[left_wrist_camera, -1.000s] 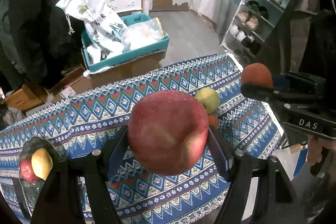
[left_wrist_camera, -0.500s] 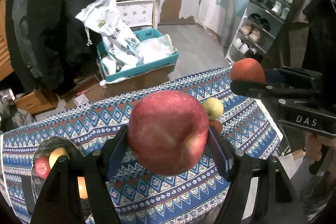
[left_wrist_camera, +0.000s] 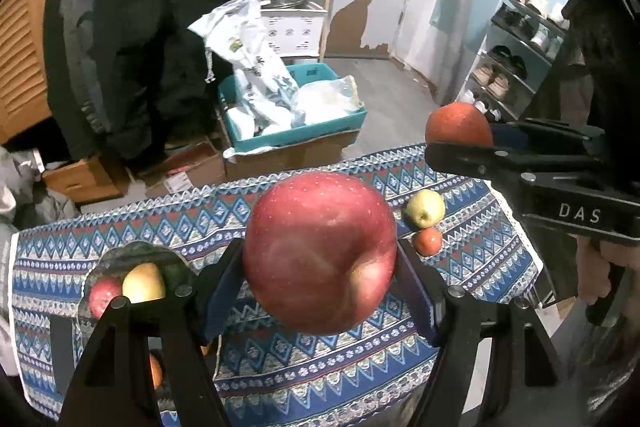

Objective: Organize fruits
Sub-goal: 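Carry the apple in the left tool and the orange in the right tool over the bowl, then open the left tool to drop the apple into the bowl while the right tool releases the orange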

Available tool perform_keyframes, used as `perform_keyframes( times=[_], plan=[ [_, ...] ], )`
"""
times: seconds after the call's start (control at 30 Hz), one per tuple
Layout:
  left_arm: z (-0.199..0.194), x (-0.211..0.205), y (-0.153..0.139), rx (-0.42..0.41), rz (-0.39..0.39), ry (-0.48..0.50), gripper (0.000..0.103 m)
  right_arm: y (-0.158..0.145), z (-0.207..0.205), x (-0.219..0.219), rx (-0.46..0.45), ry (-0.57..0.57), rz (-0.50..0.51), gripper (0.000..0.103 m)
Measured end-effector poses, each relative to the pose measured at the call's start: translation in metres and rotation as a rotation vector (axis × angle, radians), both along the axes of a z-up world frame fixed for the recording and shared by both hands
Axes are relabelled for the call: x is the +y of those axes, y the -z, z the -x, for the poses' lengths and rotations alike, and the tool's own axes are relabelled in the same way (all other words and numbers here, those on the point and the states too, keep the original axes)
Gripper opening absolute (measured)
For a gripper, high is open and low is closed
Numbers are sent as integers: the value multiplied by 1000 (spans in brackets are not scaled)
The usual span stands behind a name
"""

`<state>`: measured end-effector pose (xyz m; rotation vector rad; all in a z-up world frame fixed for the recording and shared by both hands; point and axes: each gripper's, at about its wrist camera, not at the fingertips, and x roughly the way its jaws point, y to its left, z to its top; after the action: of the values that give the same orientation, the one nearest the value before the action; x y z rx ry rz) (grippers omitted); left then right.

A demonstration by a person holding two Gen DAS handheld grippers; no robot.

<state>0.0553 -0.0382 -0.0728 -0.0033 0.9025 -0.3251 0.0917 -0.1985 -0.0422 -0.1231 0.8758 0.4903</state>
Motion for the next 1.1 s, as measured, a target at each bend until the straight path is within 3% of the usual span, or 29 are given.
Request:
perform_keyframes(
  times=[0.63, 1.1],
  plan=[
    [9, 100, 14, 33, 51, -151, 75, 13, -16, 106, 65, -128, 23, 46],
    [13, 192, 53, 111, 71, -328, 75, 47, -31, 183, 171, -199, 21, 46]
  ],
)
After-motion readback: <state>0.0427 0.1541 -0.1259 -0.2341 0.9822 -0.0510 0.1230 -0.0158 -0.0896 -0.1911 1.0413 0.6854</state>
